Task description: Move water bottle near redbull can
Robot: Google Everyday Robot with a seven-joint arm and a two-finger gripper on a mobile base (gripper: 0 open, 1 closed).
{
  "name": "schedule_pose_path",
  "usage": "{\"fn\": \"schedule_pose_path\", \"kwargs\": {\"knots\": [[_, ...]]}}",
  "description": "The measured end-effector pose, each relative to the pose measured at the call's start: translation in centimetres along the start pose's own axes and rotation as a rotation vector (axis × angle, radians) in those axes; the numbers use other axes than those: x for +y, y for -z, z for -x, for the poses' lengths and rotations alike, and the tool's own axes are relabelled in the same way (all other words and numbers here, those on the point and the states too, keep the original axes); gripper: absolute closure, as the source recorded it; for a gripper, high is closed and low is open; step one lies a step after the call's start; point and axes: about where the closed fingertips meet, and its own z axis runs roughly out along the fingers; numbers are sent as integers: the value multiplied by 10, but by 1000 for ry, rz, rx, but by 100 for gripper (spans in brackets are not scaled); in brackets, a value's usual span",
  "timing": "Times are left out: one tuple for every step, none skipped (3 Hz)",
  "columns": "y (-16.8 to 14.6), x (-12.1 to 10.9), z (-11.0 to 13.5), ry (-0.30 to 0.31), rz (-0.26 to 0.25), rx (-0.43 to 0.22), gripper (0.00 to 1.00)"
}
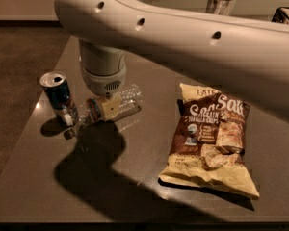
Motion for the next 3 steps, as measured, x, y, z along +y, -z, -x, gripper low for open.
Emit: {"fn": "schedule_pose_path", "kwargs": {"knots": [[-1,0,0,2,1,1,6],[-1,1,1,2,2,1,0],[-1,1,1,2,2,1,0]]}}
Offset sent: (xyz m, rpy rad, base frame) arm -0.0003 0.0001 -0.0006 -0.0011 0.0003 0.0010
